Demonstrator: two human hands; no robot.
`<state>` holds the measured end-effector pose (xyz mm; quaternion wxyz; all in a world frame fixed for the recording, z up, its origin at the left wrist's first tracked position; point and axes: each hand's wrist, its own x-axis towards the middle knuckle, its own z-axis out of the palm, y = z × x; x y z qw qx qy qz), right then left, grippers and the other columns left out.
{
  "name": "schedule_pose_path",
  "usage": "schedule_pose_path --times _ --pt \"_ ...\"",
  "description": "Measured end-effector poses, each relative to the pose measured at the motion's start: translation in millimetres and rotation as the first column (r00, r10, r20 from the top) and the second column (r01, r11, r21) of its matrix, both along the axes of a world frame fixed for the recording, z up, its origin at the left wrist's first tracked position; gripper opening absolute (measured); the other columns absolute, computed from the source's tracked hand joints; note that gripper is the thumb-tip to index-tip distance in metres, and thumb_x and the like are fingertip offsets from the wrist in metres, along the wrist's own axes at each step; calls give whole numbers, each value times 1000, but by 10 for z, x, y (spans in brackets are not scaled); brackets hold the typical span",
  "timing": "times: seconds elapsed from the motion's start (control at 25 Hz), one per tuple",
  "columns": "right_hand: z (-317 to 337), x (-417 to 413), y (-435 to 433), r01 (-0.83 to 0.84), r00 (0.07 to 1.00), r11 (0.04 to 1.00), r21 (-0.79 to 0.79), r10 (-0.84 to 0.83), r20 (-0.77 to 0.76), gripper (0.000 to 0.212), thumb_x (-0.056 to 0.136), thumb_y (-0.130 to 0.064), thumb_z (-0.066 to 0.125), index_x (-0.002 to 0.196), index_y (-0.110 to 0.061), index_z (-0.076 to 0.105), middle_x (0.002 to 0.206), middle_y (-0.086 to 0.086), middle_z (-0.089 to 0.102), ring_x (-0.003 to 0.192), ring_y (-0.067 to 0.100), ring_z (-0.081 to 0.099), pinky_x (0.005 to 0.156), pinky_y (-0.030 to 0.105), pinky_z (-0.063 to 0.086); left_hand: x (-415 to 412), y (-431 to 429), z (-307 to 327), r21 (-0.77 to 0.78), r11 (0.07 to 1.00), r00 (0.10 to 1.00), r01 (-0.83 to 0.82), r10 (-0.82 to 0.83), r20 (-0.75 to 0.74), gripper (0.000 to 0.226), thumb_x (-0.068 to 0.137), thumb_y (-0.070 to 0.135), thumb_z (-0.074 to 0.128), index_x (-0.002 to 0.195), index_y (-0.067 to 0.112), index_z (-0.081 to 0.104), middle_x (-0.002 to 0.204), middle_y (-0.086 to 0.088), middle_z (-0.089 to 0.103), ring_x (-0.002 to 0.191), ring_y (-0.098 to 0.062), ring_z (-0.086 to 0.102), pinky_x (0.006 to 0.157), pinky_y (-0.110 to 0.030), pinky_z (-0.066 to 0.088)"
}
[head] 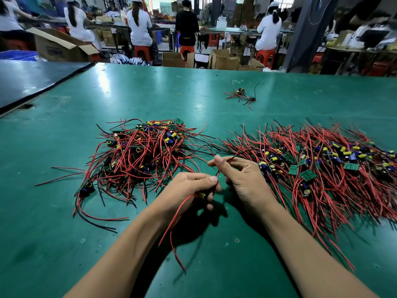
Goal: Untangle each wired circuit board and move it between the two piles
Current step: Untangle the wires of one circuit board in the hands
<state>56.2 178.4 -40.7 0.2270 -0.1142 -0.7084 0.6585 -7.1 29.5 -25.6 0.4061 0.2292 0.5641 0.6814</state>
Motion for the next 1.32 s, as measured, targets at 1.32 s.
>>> schedule_pose_path --times 1.32 --pt "193 71 353 -88 978 531 -843 208 29 34 84 -44 63 81 -11 72 55 -8 30 34 3 21 32 13 19 46 15 -36 -61 994 977 -88 75 -198 21 94 12 57 85 -1 71 59 -11 60 54 -22 60 57 -24 43"
